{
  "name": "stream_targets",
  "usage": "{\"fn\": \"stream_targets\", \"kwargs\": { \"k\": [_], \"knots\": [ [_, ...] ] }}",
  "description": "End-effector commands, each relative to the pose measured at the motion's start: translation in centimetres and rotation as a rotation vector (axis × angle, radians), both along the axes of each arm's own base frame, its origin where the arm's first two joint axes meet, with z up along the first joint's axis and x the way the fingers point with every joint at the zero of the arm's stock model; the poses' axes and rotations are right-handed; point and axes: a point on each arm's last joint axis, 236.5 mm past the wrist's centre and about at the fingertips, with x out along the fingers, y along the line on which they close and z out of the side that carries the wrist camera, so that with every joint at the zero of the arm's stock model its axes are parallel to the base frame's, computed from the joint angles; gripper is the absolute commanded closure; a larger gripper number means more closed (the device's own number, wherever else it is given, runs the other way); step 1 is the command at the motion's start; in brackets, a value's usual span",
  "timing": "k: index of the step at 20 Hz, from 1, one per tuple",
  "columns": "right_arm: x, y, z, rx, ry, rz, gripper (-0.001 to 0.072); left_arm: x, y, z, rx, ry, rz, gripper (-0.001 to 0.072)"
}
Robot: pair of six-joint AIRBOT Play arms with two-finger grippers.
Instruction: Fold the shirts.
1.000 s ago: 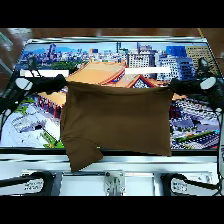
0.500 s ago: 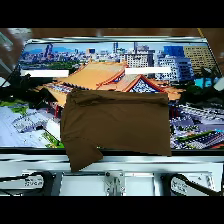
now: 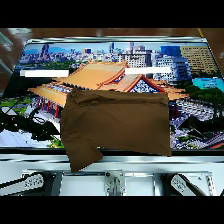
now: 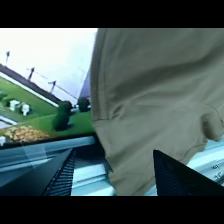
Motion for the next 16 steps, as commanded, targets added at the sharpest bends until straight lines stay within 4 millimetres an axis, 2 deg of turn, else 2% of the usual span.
{"fn": "stream_targets", "kwargs": {
  "k": [1,6,8,9,11,12,16],
  "knots": [
    [-0.1,0.6,-0.1,0.039,-0.018,-0.013,0.0079,-0.6,-0.1,-2.3,0.02,-0.008,0.031,0.011],
    [-0.3,0.3,-0.2,0.026,-0.012,-0.011,0.0079,1.0,-0.9,-3.5,0.04,-0.05,0.037,0.0123],
    [-0.6,0.1,-0.4,0.013,0.001,-0.005,0.0079,1.6,-1.8,-3.9,0.04,-0.062,0.031,0.0231],
    [-0.8,-0.1,-0.5,0.005,0.01,-0.001,0.0079,1.7,-2.4,-4.0,0.034,-0.064,0.029,0.0311],
    [-1.8,-0.4,-1.3,-0.014,0.046,0.007,0.0078,1.8,-3.1,-4.1,0.035,-0.063,0.016,0.0574],
    [-2.7,0.3,-2.1,0.006,0.076,0.01,0.0078,1.7,-3.3,-4.1,0.031,-0.061,0.009,0.0654],
    [-7.5,3.9,-6.2,0.11,0.199,0.034,0.0078,1.6,-3.6,-3.2,0.016,-0.077,-0.009,0.0665]
  ]
}}
